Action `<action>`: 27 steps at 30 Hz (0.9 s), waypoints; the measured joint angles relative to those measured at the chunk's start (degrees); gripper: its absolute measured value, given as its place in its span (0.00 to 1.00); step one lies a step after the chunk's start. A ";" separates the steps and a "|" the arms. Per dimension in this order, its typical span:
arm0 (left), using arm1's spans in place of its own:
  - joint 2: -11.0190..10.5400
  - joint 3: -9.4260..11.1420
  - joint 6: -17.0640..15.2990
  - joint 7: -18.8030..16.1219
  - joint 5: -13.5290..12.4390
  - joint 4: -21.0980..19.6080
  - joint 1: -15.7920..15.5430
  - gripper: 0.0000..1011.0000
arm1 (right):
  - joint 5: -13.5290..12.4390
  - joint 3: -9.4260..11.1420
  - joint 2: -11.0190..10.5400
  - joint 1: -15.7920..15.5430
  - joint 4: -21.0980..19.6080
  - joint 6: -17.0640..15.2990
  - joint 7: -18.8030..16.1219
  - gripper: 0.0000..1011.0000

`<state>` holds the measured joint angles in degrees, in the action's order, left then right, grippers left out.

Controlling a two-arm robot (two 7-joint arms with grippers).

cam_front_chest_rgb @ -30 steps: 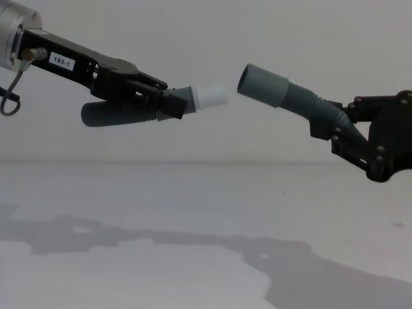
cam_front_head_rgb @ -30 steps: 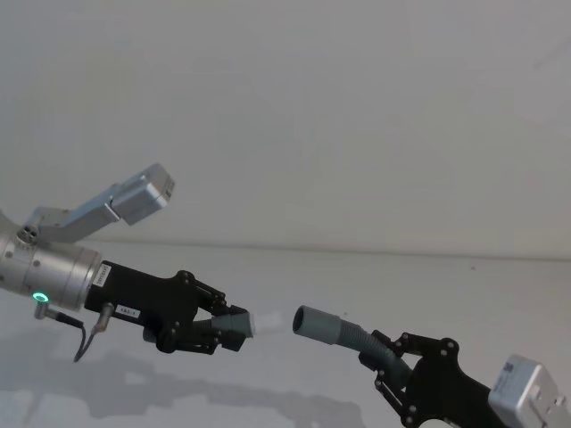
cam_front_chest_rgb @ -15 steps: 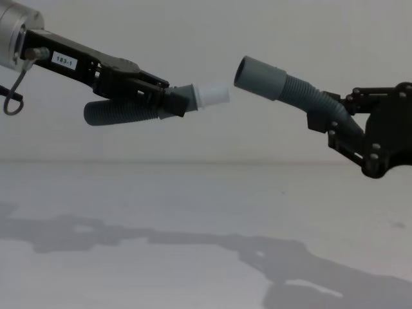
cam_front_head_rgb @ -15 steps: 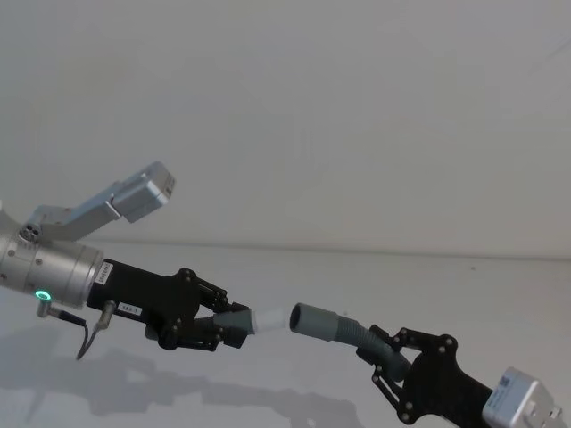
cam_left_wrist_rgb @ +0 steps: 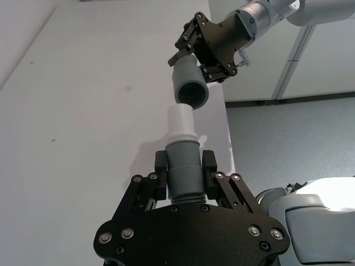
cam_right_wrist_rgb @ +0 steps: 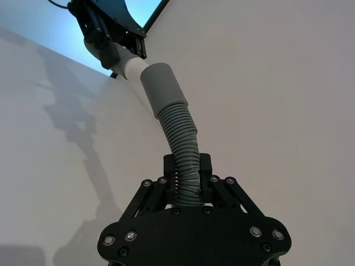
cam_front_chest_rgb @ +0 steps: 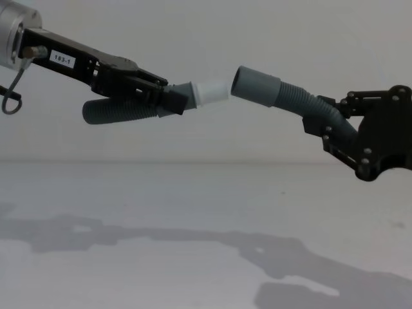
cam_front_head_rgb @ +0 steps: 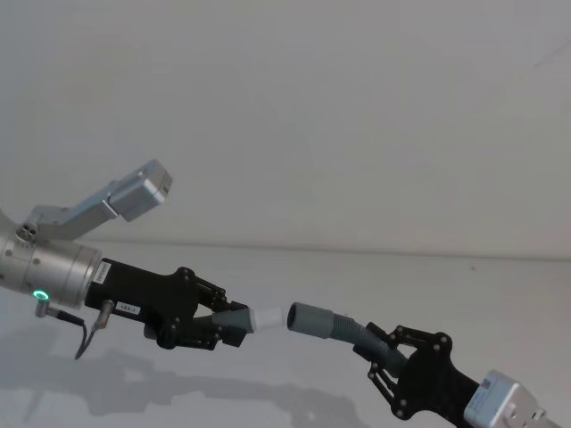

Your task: Use both hands to pick up one end of the pipe from the table, align the ends, and insert them.

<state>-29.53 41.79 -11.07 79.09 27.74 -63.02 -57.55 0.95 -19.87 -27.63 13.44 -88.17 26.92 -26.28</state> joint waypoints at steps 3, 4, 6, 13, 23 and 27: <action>-0.10 0.09 -0.06 -0.04 0.17 -0.09 -0.03 0.34 | 0.65 -0.08 0.08 0.14 0.08 -0.06 0.42 0.21; -0.14 0.12 -0.08 -0.04 0.20 -0.09 -0.06 0.34 | 0.92 -0.15 0.13 0.18 0.15 -0.07 0.56 0.21; -0.19 0.22 -0.12 -0.04 0.30 -0.10 -0.15 0.34 | 1.18 -0.20 0.17 0.24 0.20 -0.08 0.72 0.21; -0.17 0.61 -0.14 0.12 0.54 0.29 -0.53 0.34 | 2.10 -0.37 0.32 0.56 0.49 -0.08 1.25 0.21; 0.16 1.47 0.05 0.84 0.62 1.55 -1.38 0.34 | 2.96 -0.62 0.50 1.13 1.10 0.11 1.68 0.21; 0.43 1.84 0.29 1.18 0.64 2.26 -1.79 0.34 | 3.15 -0.70 0.57 1.30 1.31 0.20 1.73 0.21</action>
<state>-29.10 43.63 -10.78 80.27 28.38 -60.76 -59.34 4.09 -20.57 -27.06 14.73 -86.86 27.11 -24.55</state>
